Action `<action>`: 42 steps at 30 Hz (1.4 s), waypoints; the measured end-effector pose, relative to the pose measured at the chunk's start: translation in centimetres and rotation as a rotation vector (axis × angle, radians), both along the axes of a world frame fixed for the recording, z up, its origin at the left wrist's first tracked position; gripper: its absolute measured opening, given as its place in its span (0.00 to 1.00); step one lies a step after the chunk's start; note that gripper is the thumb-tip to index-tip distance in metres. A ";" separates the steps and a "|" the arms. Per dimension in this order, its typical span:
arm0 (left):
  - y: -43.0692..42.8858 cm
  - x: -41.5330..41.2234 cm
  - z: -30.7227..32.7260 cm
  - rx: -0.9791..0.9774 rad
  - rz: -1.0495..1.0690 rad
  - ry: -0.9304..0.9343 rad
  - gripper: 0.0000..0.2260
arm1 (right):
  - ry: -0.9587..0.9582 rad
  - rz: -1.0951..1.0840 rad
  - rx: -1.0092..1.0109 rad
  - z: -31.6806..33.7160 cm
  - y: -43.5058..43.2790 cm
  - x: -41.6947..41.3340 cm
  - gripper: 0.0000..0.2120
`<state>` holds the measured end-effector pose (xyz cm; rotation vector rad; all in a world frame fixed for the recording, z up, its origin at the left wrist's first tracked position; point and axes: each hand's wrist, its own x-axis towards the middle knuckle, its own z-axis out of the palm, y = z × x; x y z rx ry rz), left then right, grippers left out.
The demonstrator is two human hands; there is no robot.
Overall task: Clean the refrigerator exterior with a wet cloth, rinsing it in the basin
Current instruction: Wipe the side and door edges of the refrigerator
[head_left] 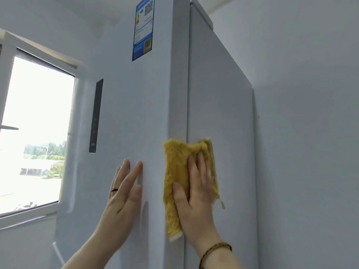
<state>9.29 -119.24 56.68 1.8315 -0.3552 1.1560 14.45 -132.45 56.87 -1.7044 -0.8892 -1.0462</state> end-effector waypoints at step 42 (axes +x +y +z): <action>1.6 -2.6 -17.5 0.001 -0.014 0.373 0.27 | 0.101 -0.024 0.201 -9.9 1.8 -1.9 0.26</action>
